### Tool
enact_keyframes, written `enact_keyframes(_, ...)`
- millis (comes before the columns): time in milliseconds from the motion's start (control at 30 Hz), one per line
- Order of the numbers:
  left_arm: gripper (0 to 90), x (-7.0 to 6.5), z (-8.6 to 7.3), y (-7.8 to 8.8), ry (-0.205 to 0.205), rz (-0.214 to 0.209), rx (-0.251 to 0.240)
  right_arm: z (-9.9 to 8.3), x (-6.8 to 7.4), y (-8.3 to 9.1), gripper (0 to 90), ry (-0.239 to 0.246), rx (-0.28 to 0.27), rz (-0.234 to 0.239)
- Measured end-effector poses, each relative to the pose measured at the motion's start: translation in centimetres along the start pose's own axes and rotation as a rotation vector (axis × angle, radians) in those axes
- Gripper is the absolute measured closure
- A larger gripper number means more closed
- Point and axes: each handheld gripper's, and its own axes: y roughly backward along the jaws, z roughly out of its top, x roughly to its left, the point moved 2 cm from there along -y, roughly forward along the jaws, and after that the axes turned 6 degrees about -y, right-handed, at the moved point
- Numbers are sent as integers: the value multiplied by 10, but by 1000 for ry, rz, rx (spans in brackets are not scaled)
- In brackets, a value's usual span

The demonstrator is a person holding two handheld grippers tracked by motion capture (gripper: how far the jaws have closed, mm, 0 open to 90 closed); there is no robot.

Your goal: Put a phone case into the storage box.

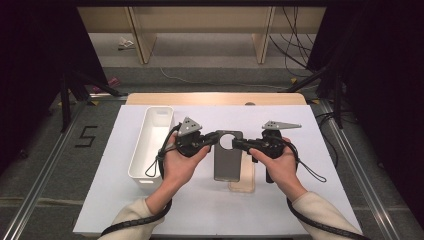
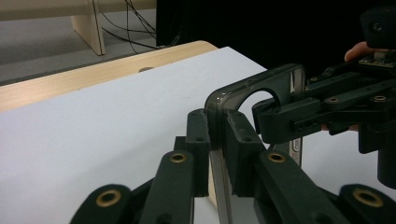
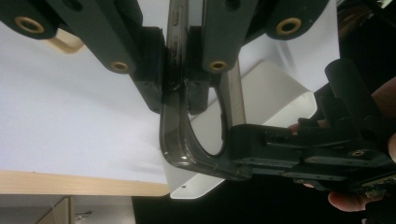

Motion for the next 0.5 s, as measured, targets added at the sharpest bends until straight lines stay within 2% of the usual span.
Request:
enact_keyframes(233, 795, 0, -1, -1, 23, 18, 9, 0, 2, -1, 814, 12, -3, -1)
enact_keyframes(500, 809, 1, -3, -1, 41, 20, 6, -2, 2, -2, 814, 16, 0, -3)
